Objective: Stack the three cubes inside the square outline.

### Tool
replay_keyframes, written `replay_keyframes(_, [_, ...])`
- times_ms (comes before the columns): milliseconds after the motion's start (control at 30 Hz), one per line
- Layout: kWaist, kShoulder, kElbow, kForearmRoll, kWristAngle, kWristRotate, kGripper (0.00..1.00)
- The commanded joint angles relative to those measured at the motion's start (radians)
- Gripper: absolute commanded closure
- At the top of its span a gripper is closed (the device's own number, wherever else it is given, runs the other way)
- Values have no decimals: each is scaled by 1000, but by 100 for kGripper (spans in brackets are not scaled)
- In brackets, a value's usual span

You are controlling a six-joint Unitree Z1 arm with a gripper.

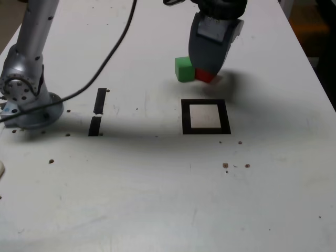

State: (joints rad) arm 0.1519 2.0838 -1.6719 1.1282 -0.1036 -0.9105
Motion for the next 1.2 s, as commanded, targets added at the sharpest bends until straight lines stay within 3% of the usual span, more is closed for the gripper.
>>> replay_keyframes(0, [6, 11, 7, -4, -8, 1, 2])
replay_keyframes(200, [6, 25, 30, -29, -27, 5, 3])
replay_keyframes(433, [12, 33, 59, -79, -14, 7, 3])
replay_keyframes(700, [58, 48, 56, -78, -5, 56, 6])
replay_keyframes(1000, [71, 48, 61, -65, -47, 148, 15])
replay_keyframes(1167, [70, 50, 65, -72, -42, 178, 29])
